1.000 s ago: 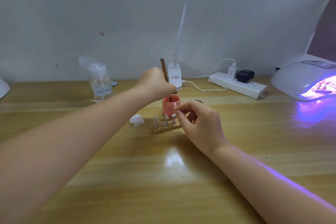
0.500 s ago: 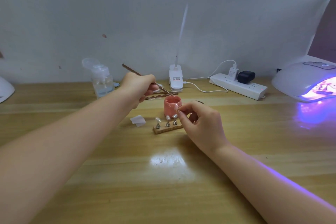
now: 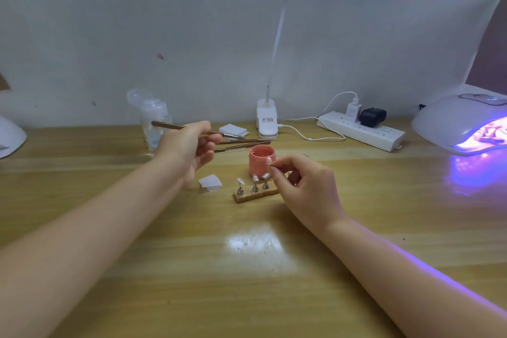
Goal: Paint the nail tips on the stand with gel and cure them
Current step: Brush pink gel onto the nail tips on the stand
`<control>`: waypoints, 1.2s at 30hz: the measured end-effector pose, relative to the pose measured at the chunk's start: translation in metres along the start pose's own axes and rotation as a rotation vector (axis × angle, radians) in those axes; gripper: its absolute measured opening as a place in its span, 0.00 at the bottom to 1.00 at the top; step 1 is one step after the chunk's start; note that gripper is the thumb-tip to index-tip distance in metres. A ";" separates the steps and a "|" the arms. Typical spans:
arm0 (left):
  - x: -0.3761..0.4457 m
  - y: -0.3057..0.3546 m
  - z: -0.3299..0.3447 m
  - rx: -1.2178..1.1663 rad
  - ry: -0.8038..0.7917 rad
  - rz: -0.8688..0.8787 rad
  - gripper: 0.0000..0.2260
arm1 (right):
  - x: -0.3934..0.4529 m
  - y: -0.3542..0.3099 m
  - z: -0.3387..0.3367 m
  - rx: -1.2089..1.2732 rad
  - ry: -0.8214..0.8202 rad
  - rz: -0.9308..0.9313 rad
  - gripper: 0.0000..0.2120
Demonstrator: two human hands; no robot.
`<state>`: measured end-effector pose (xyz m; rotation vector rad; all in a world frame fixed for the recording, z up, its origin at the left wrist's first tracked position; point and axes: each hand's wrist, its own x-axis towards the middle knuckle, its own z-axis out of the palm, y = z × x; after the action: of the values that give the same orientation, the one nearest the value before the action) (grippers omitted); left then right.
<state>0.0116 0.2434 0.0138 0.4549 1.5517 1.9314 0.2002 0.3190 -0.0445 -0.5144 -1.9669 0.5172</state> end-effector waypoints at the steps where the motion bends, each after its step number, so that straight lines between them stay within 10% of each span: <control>1: -0.009 -0.001 -0.001 -0.034 -0.035 0.043 0.03 | 0.000 0.001 0.000 0.011 0.005 0.021 0.03; 16: -0.095 -0.035 -0.017 0.336 -0.300 0.783 0.09 | 0.002 -0.005 -0.002 0.158 0.047 0.146 0.02; 36: -0.094 -0.048 -0.019 0.541 -0.328 0.984 0.08 | 0.003 -0.008 -0.006 0.154 0.064 0.114 0.04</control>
<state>0.0823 0.1744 -0.0266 1.9526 1.7633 1.8481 0.2032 0.3148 -0.0348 -0.5403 -1.8271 0.7095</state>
